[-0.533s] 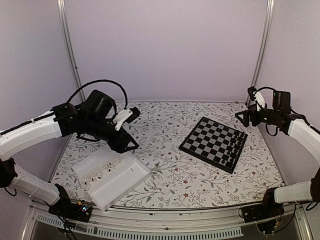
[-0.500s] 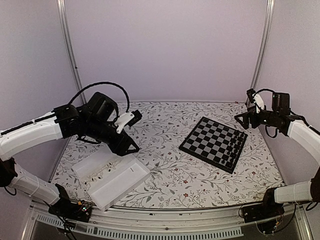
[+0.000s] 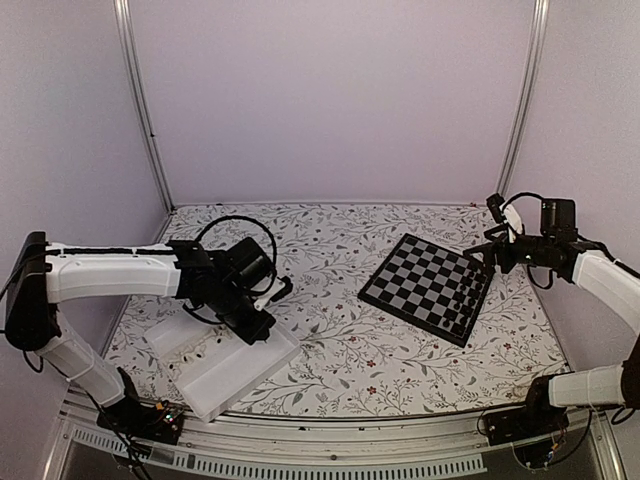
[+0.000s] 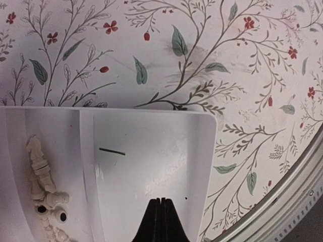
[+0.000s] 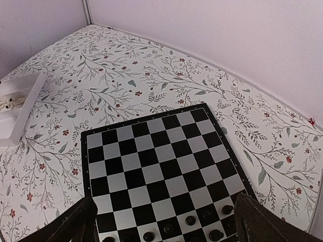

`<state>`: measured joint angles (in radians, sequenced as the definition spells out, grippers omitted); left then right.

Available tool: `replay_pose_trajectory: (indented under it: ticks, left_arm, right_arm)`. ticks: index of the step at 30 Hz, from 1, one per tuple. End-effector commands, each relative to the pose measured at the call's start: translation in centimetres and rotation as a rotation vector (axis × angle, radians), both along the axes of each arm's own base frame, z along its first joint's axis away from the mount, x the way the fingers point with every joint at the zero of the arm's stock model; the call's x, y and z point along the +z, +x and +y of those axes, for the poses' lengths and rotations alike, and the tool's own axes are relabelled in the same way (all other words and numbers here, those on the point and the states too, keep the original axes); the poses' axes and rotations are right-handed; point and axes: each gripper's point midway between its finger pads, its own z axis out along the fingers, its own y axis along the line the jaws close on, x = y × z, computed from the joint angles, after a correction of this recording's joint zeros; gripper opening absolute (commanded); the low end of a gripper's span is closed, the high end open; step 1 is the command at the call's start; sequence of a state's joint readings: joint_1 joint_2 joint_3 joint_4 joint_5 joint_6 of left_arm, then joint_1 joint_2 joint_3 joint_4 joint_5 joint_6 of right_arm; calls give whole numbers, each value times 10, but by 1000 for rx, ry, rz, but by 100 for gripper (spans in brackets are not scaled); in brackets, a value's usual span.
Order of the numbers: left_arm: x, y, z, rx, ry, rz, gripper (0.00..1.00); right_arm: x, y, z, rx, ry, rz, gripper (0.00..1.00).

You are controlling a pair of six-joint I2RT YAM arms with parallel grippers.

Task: Set up the chess pieces on the board
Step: Adjust the storage box at the center of the board.

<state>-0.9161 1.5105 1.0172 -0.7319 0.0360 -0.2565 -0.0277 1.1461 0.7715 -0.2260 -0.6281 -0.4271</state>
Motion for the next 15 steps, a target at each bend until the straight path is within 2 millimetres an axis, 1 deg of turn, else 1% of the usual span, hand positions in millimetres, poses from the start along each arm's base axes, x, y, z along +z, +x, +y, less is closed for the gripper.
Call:
replay_pose_trajectory:
  ticks: [1, 5, 6, 7, 9, 13, 15]
  left_arm:
    - [-10, 16, -15, 14, -25, -50, 0]
    - [-31, 27, -29, 1, 5, -38, 0]
    - [-31, 32, -31, 2, 14, -50, 0]
    - [-40, 36, -31, 2, 44, -54, 0]
    - [-49, 42, -34, -1, 68, -61, 0]
    - [-61, 57, -41, 2, 91, -92, 0]
    - [-64, 67, -43, 14, 97, -114, 0]
  right_arm:
    - [-1, -6, 3, 26, 10, -6, 98]
    - [-3, -6, 4, 32, 11, -2, 98]
    - [-3, -7, 4, 35, 11, -3, 97]
    - [-2, -7, 4, 37, 12, -5, 98]
    - [0, -8, 5, 40, 13, -10, 98]
    - [-1, -9, 3, 29, 4, -12, 98]
    - [-1, -10, 2, 26, 0, -14, 98]
